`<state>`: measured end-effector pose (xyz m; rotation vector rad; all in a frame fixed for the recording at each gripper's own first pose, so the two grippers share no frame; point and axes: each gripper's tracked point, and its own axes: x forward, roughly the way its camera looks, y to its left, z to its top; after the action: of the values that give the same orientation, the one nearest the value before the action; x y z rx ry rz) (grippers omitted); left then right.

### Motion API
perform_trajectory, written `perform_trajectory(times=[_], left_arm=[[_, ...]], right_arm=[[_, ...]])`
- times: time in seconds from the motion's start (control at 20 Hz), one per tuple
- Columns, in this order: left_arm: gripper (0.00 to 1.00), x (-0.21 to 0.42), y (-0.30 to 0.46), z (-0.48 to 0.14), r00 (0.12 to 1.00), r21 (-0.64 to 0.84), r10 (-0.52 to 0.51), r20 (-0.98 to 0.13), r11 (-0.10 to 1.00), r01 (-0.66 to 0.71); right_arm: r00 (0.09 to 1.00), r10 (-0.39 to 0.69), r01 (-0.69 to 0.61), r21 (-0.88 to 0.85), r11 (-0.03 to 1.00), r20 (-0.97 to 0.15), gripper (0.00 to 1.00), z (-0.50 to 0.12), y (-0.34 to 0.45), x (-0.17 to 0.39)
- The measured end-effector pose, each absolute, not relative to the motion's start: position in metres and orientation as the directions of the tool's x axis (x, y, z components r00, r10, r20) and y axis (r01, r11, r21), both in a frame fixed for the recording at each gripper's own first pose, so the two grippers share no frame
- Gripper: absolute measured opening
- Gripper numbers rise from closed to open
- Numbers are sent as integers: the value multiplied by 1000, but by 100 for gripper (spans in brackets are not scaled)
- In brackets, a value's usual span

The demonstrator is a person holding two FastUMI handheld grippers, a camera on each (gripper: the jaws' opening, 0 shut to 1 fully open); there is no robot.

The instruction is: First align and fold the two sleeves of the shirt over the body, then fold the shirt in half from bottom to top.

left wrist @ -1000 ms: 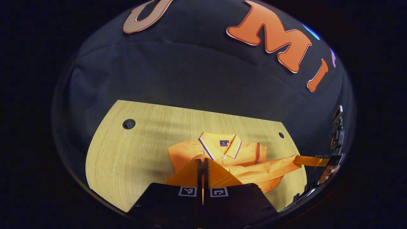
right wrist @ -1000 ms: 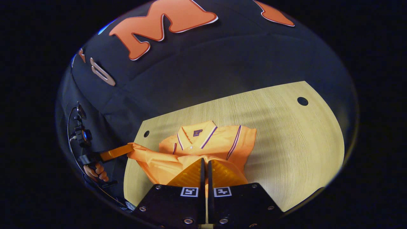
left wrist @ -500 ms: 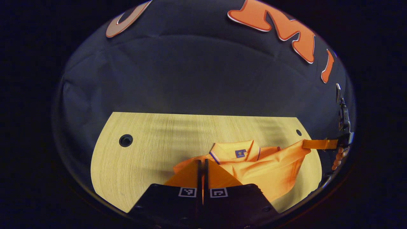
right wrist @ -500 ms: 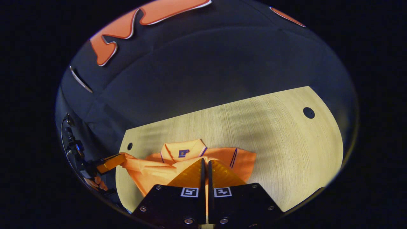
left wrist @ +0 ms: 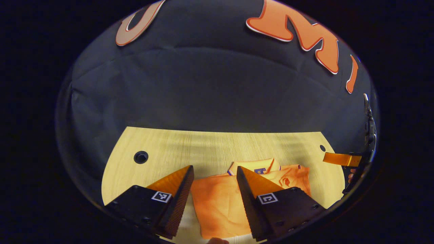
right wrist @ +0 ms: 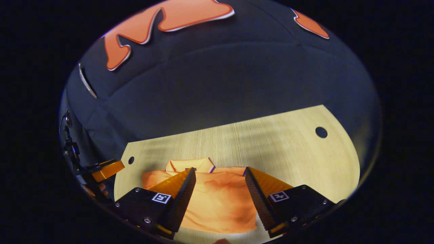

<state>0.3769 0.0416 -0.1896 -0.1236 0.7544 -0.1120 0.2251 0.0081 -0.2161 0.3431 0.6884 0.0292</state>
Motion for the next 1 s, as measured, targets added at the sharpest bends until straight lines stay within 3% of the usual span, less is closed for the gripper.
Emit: perform_trajectory(times=[0.15, 0.6, 1.0], left_arm=[[94, 361, 47, -154, 777, -136, -124, -617, 989, 49], [96, 276, 13, -50, 886, -164, -151, -438, 983, 87], [95, 195, -7, 19, 959, -111, -111, -261, 990, 85]], right_arm=[[829, 101, 45, 245, 968, -551, 97, -185, 4, 204], [913, 114, -53, 163, 985, -391, 98, -114, 7, 117], [988, 91, -88, 27, 996, -128, 98, -56, 8, 55]])
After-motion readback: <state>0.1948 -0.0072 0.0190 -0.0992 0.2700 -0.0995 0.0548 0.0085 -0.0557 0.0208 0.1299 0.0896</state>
